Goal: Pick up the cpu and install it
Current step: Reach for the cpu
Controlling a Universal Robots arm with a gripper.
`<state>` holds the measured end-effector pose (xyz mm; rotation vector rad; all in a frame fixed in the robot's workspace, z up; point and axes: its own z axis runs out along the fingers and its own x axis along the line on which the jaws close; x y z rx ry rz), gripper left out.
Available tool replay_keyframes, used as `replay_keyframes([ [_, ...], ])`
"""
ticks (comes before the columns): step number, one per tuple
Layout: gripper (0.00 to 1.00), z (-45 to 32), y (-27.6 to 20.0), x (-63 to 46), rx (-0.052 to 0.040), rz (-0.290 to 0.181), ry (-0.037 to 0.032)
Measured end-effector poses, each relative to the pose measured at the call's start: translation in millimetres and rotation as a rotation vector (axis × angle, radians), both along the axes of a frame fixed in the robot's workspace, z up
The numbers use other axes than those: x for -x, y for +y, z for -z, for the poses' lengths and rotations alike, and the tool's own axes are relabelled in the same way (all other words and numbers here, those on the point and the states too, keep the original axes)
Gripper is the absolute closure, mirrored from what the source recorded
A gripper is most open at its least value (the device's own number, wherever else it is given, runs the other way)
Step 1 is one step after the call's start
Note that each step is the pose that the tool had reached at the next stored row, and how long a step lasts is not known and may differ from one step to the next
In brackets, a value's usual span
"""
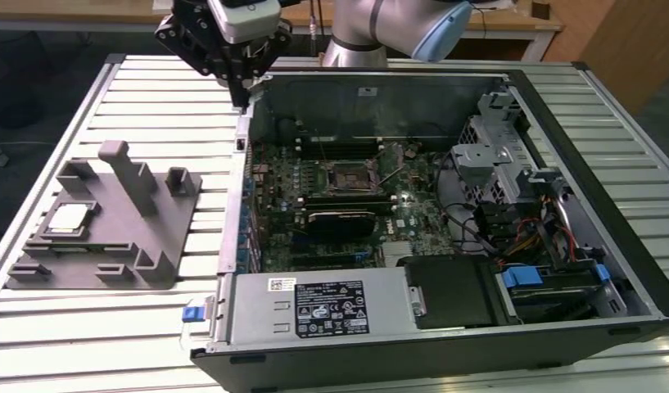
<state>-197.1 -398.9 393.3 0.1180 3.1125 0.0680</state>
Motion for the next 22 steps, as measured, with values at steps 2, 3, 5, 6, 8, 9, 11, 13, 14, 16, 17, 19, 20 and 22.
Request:
replay_keyframes([
  [2, 0.89, 0.0, 0.0, 2.6, 0.0, 0.0, 0.0],
  [3, 0.89, 0.0, 0.0, 3.8, -0.0001, 0.0, 0.0],
  [5, 0.89, -0.1, 0.0, 6.0, 0.0, 0.0, 0.0001],
  [6, 0.89, 0.0, 0.0, 7.3, 0.0, 0.0, 0.0001],
  [8, 0.89, 0.0, 0.0, 10.2, -0.0001, 0.0, 0.0],
  [9, 0.89, 0.0, 0.0, 11.6, 0.0, 0.0, 0.0],
  [11, 0.89, 0.0, 0.0, 14.7, -0.0001, 0.0, -0.0002],
  [13, 0.89, 0.0, 0.0, 18.0, -0.0001, 0.0, -0.0003],
  [14, 0.89, 0.0, 0.0, 19.9, -0.0001, 0.0, -0.0005],
  [16, 0.89, 0.0, 0.0, 23.4, -0.0002, 0.0, -0.0009],
  [17, 0.89, 0.0, 0.0, 25.0, -0.0002, 0.0, -0.001],
  [19, 0.89, 0.1, 0.0, 28.1, -0.0002, 0.0, -0.0012],
  [20, 0.89, 0.1, 0.0, 29.7, -0.0002, 0.0, -0.0013],
  [22, 0.89, 0.2, 0.0, 33.0, -0.0002, 0.0, -0.0013],
])
